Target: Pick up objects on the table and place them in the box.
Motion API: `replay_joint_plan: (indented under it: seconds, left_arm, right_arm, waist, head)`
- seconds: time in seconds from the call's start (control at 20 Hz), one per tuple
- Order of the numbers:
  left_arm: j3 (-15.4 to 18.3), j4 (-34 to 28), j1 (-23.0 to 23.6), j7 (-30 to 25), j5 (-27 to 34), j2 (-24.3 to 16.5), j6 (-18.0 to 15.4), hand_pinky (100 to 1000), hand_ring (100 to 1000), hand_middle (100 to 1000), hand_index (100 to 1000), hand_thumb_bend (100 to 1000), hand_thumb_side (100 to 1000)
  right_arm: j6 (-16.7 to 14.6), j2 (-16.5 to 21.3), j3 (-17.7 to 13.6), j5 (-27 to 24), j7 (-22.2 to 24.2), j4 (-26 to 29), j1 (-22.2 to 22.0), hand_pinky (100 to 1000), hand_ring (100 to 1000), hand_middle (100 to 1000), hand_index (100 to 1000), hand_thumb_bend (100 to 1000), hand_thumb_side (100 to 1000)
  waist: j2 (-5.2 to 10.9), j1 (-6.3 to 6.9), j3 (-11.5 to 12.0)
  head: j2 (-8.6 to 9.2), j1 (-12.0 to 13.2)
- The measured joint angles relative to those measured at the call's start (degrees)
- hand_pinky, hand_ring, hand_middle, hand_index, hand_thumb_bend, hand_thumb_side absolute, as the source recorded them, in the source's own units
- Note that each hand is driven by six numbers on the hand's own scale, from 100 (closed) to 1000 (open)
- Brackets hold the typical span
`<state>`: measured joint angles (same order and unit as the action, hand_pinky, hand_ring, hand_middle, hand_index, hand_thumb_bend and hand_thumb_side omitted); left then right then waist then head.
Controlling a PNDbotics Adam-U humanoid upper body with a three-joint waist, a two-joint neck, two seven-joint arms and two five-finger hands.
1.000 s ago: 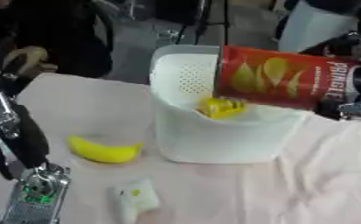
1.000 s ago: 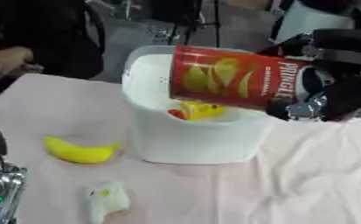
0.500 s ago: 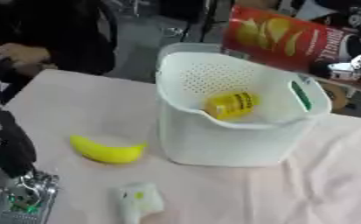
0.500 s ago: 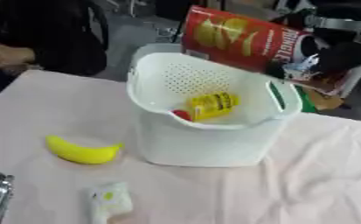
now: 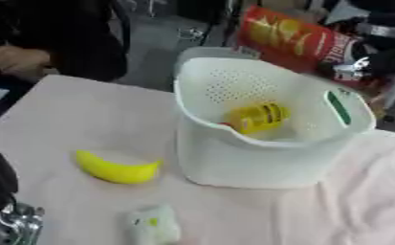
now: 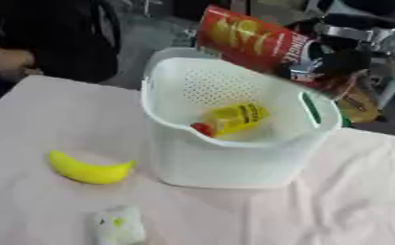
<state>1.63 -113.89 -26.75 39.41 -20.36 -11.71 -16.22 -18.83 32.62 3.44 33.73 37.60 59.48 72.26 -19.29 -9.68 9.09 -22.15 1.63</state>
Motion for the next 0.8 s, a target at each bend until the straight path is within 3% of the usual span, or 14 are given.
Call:
replay_joint_plan:
  seconds: [0.35,0.65,0.75,0.8]
  left_arm:
    - [-0.46,0.00,-1.96,-0.46,0.65,-0.01,-0.31,786,830,887,949,100,1000]
    - [-0.73,0.00,-2.49,-0.63,1.07,-0.01,-0.45,786,829,887,949,100,1000]
    - [-0.73,0.00,-2.49,-0.65,1.18,-0.01,-0.46,786,829,886,949,100,1000]
    - [-0.74,0.00,-2.49,-0.65,1.21,-0.01,-0.46,786,829,887,949,100,1000]
  right_arm:
    - [-3.76,-0.69,-2.37,5.33,-5.33,-8.28,1.81,965,931,554,469,100,759]
    - [-6.97,-0.88,-3.51,10.15,-10.11,-12.59,2.71,966,945,586,497,100,777]
    - [-7.97,-0.97,-3.62,11.74,-11.68,-13.47,2.90,972,963,672,680,100,780]
    - [-8.47,-1.02,-3.56,12.48,-12.41,-13.94,2.91,978,973,741,798,161,748]
  waist:
    - [-1.81,-1.13,4.61]
    - [-2.54,-1.83,6.32]
    - [-2.67,-1.88,6.43]
    - [-2.77,-1.94,6.43]
  head:
    - [1.69,-4.48]
    - [2.84,-6.86]
    - [3.10,-7.25]
    - [3.14,-7.42]
